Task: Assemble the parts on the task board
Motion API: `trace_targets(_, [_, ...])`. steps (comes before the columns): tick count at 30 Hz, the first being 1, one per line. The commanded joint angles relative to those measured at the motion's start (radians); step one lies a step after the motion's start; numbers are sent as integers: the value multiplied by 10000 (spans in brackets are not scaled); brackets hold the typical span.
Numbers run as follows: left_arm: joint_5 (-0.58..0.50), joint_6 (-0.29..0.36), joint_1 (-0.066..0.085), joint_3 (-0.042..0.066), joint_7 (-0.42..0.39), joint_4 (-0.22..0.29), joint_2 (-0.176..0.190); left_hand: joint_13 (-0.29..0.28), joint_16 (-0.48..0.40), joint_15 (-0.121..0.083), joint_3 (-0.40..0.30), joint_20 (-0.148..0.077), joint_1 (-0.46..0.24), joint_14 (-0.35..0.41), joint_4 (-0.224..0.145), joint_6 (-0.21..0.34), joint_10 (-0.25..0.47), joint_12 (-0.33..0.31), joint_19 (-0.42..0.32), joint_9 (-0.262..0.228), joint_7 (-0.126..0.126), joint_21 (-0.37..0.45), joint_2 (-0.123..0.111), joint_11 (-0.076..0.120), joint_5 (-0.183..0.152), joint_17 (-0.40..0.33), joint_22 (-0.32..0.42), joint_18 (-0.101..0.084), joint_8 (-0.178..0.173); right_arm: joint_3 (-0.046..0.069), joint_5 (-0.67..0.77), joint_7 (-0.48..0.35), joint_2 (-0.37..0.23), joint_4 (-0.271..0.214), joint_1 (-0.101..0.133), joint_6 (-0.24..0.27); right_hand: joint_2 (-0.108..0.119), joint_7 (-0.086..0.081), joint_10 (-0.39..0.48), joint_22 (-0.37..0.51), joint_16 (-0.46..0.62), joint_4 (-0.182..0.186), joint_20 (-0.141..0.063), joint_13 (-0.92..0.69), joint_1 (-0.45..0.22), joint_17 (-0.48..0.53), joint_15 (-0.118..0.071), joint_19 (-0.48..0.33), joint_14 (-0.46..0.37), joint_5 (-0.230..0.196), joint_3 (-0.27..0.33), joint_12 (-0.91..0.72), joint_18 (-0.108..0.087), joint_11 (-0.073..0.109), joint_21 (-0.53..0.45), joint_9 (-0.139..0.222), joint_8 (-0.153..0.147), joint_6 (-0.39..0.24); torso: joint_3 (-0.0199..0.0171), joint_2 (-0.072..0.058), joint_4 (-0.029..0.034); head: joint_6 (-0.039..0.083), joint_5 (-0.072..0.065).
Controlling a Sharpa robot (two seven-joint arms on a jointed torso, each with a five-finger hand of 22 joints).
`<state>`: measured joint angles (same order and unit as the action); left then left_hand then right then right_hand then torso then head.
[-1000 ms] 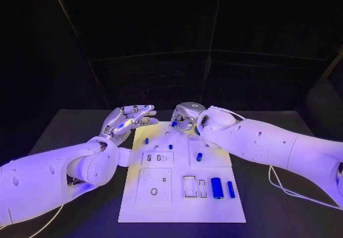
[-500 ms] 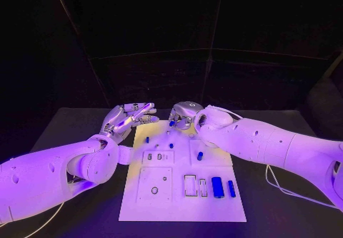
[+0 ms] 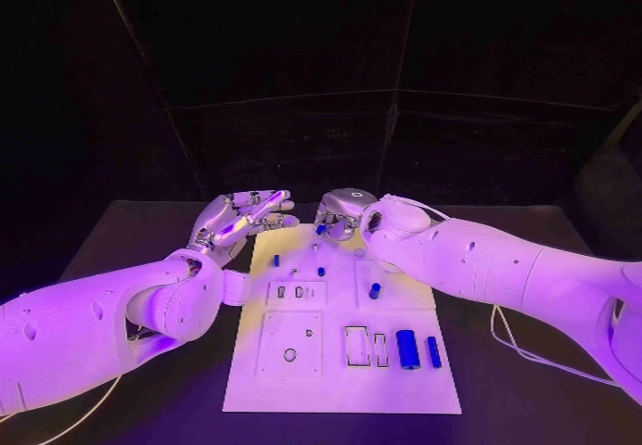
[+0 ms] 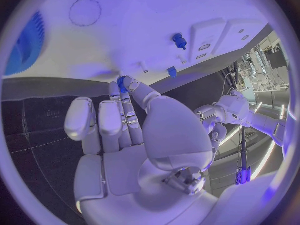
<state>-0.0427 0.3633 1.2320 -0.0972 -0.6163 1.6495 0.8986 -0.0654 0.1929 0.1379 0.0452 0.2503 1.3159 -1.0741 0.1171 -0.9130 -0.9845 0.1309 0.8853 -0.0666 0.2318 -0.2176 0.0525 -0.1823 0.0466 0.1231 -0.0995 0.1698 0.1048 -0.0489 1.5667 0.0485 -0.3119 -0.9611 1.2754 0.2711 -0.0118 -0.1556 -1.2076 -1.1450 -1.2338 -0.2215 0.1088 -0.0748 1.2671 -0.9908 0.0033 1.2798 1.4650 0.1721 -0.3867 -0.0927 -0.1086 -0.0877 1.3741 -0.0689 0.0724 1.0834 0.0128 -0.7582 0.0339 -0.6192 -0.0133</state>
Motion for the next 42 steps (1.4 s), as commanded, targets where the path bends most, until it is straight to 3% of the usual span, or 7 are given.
trace_targets(1, [61,-167,31,11,-16,-2,-16,17,-85,9,9,12,112,78,-74,-56,-57,-70,66,12,41,36,13,-20,32,2,13,138,-42,4,163,46,59,60,17,-200,98,-65,118,7,-78,20,34,22,-59,13,10,-11,192,-75,-84,59,179,-8,62,19,-78,-88,-4,-1,-16,-8,9])
trace_targets(11, [61,-206,44,10,9,-9,-14,19,-100,13,14,14,108,90,-84,-52,-45,-83,70,13,44,39,14,-24,32,1,18,137,-52,4,165,14,60,73,17,-89,740,-426,1885,1226,568,223,367,118,-254,1174,380,-1007,-231,-59,75,269,-69,-459,-566,53,-119,-1602,-5,3,-25,-26,25])
trace_targets(18, [60,-214,47,10,14,-11,14,19,-100,13,14,14,108,90,-84,-52,-45,-83,70,13,44,39,14,-24,32,1,18,137,-52,4,79,-23,-346,-369,16,308,814,-459,2049,1371,653,304,416,89,-214,1356,411,-1116,-292,-63,291,135,-104,-485,-663,34,-101,-1718,-13,2,-34,-20,31])
trace_targets(27, [60,-227,48,9,8,-3,110,20,-115,18,20,17,102,102,-95,-46,-30,-99,73,14,48,45,14,-29,32,-1,24,135,-64,7,-807,105,-1740,-1711,31,797,700,-355,729,785,258,558,316,-176,-179,872,236,-607,-53,226,432,-831,5,-231,-357,-34,43,-1272,-4,20,-61,33,2])
trace_targets(30, [60,-235,48,8,9,-9,134,20,-115,18,20,17,102,102,-95,-46,-30,-99,73,14,48,45,14,-29,32,-1,24,135,-64,23,-1432,293,-2344,-2212,49,675,1042,-142,-349,261,-75,823,147,-558,-536,408,23,-193,100,636,840,-1587,112,42,-78,-6,-8,-1370,-10,14,-68,63,-29])
trace_targets(34, [60,-242,48,7,13,-36,150,20,-116,18,21,18,102,103,-97,-46,-30,-100,74,14,48,46,14,-29,32,-1,25,135,-65,157,-2156,620,-3069,-2670,64,195,1439,53,-818,-501,-1043,1453,-174,-2374,-729,-1039,-233,402,404,1012,2125,-3967,277,310,332,-21,61,-1697,-17,23,-132,88,-28])
trace_targets(42, [60,-261,47,5,19,-99,115,20,-116,18,21,18,102,103,-97,-46,-30,-100,74,14,48,46,14,-29,32,-1,25,135,-65,221,-2354,1107,-3530,-2660,71,-698,1009,-177,-198,-1665,-2463,2938,87,-8989,49,-3517,66,1109,647,1123,4036,-10369,507,51,910,-33,475,-2233,-22,7,-131,84,-33])
